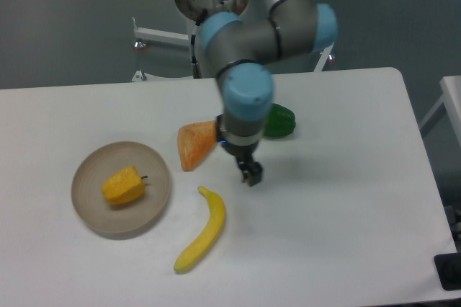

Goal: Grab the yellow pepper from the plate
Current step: 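Move the gripper over to the yellow pepper on the plate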

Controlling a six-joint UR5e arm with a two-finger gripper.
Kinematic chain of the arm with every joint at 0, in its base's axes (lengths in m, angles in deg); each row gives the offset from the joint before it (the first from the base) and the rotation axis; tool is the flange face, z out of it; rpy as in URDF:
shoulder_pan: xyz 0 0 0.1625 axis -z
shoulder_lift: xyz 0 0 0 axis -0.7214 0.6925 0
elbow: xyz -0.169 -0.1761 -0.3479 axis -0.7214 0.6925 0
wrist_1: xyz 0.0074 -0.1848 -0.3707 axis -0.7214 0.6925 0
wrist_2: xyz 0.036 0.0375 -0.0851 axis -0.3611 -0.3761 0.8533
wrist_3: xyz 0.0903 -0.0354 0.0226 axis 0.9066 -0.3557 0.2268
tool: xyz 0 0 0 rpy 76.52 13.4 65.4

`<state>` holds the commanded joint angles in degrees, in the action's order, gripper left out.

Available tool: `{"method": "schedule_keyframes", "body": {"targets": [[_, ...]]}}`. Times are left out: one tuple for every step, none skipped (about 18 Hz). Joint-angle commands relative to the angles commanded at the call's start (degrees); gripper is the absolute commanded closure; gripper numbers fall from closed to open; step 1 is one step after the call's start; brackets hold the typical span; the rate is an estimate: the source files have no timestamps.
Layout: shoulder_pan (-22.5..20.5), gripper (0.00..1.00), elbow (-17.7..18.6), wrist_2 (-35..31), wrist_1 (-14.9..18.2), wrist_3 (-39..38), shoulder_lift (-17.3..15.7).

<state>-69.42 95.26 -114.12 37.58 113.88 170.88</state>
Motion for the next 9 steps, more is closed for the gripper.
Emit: {"method": "schedule_keyframes", "body": {"targets": [[1.23,0.00,0.09,-0.09,0.00,-1.14,0.00],[2.98,0.00,0.18,-0.09,0.00,-2.72,0.00],[4.05,0.00,0.26,-0.09,-0.09,-3.78,0.09],[4.93,0.00,0.44,-0.17,-0.18,-5.01,0.09],[5.81,0.00,0.62,-0.18,-0.35,-6.33,0.09],[6.95,0.00,0.62,-0.18,-0.35,-7.91,0.17],[8.09,0.00,0.62,-0.35,-0.53,-8.97,0.61],[8.80,0.00,0.62,-0.35,-1.31,-10.11,1.05],[9.76,0.00,0.70,-0.35,-4.28,-11.60,2.01]]}}
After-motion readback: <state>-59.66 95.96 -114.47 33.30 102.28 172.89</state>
